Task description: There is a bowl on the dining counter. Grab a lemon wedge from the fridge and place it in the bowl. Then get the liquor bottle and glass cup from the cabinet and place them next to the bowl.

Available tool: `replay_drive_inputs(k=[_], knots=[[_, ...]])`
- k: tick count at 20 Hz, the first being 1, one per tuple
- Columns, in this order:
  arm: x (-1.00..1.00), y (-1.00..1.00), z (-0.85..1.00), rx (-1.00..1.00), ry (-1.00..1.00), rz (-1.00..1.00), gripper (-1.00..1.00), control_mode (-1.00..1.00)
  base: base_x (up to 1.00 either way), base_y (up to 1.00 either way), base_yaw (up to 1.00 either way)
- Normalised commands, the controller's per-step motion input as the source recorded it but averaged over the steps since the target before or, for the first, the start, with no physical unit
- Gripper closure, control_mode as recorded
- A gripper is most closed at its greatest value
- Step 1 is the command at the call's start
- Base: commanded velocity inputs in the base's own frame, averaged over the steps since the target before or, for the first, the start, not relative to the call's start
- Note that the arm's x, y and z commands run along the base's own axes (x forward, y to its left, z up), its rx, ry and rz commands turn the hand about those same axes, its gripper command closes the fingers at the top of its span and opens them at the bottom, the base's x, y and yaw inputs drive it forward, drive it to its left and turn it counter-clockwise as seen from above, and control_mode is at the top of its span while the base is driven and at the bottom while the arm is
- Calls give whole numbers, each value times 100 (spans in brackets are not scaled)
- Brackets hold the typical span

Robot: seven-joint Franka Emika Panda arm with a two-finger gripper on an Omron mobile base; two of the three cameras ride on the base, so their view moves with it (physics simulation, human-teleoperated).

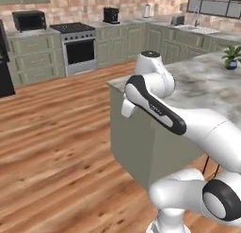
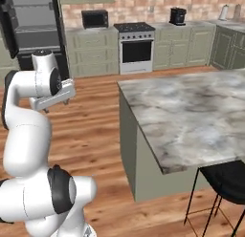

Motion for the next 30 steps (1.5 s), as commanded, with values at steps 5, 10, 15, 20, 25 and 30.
replay_drive_inputs(k=[5, 10, 15, 20, 25, 30], knots=[[0, 0, 0, 0, 0, 0, -100, 100, 81, 100, -47], [0, 0, 0, 0, 0, 0, -100, 100, 76, 100, -46], [0, 0, 0, 0, 0, 0, -100, 100, 72, 100, -43], [0, 0, 0, 0, 0, 0, -100, 100, 70, 100, -43], [0, 0, 0, 0, 0, 0, -100, 100, 61, 100, -42], [0, 0, 0, 0, 0, 0, -100, 100, 47, 100, -40]])
